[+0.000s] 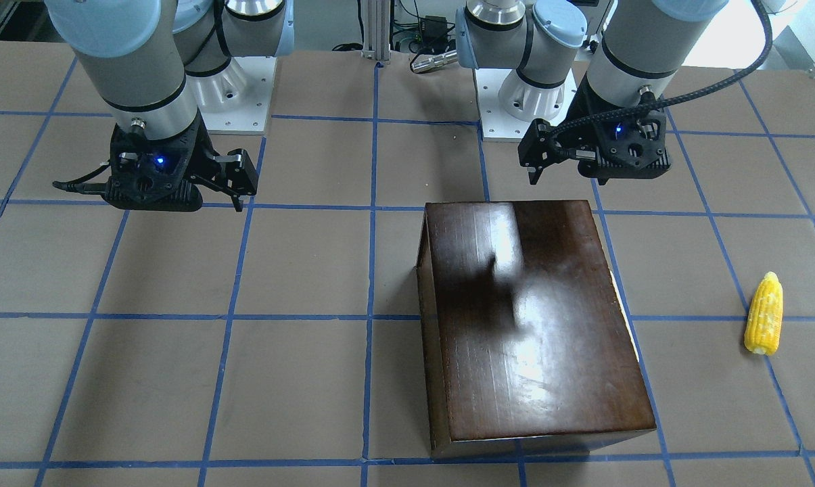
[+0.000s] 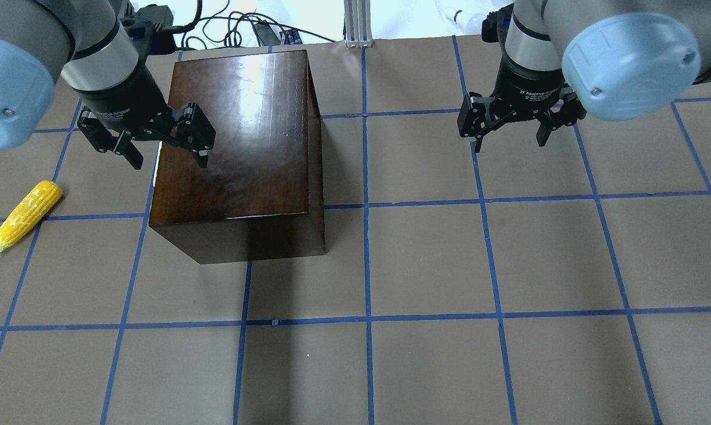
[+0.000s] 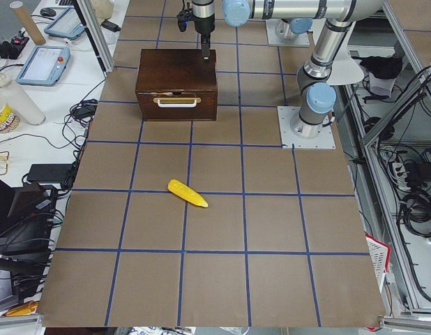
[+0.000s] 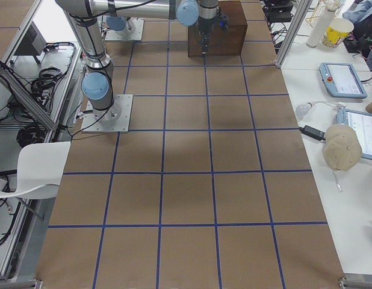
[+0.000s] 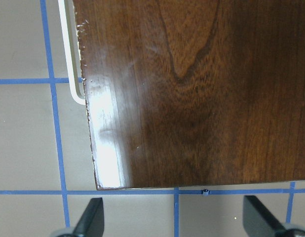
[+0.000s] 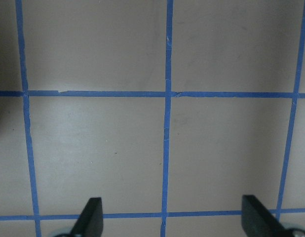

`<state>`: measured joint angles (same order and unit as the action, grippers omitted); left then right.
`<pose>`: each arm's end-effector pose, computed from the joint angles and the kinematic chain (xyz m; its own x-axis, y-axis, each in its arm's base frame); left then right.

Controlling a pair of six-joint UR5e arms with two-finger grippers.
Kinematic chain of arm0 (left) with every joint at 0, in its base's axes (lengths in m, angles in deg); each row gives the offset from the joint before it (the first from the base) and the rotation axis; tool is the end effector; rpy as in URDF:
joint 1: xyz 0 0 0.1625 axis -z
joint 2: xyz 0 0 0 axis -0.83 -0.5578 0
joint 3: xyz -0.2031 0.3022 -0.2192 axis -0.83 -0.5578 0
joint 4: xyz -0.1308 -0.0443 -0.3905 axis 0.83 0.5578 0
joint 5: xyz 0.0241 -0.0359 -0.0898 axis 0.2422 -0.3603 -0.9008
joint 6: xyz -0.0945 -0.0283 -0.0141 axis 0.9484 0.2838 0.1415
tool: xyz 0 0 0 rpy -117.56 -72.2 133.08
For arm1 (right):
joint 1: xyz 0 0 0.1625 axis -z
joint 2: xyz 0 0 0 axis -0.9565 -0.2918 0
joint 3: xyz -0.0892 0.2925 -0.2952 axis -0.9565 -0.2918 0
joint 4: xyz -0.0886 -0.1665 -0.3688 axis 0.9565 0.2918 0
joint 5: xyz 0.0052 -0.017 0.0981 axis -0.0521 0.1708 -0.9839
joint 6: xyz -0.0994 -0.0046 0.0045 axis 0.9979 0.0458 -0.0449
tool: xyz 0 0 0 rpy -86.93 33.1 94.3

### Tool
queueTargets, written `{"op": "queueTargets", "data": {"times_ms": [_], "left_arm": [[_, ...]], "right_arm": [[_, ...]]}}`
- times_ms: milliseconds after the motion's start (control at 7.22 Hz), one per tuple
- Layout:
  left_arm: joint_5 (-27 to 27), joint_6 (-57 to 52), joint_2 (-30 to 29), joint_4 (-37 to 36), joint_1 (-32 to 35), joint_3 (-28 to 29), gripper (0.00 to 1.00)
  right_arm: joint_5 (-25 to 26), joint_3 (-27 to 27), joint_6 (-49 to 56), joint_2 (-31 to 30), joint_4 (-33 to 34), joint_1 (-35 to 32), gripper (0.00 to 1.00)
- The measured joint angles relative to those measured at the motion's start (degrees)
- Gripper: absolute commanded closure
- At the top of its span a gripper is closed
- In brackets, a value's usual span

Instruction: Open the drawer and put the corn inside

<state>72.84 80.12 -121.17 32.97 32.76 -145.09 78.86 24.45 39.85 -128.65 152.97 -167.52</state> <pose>-0.1204 -0.4888 0.4713 -0.9995 0.0041 -0.0308 0.0022 0.9981 0.0617 0.1680 -0.5135 0.4430 -0.9978 -0.0241 0.0621 -0.0216 0.9989 0.0409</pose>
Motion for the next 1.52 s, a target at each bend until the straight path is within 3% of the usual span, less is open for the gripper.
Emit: {"op": "queueTargets", "data": {"times_ms": [1523], "left_arm": [[0.4, 0.1, 0.8, 0.3, 0.5, -0.1, 0.00]], "right_arm": [[0.0, 0.0, 0.0, 0.0, 0.0, 0.0, 0.00]]}}
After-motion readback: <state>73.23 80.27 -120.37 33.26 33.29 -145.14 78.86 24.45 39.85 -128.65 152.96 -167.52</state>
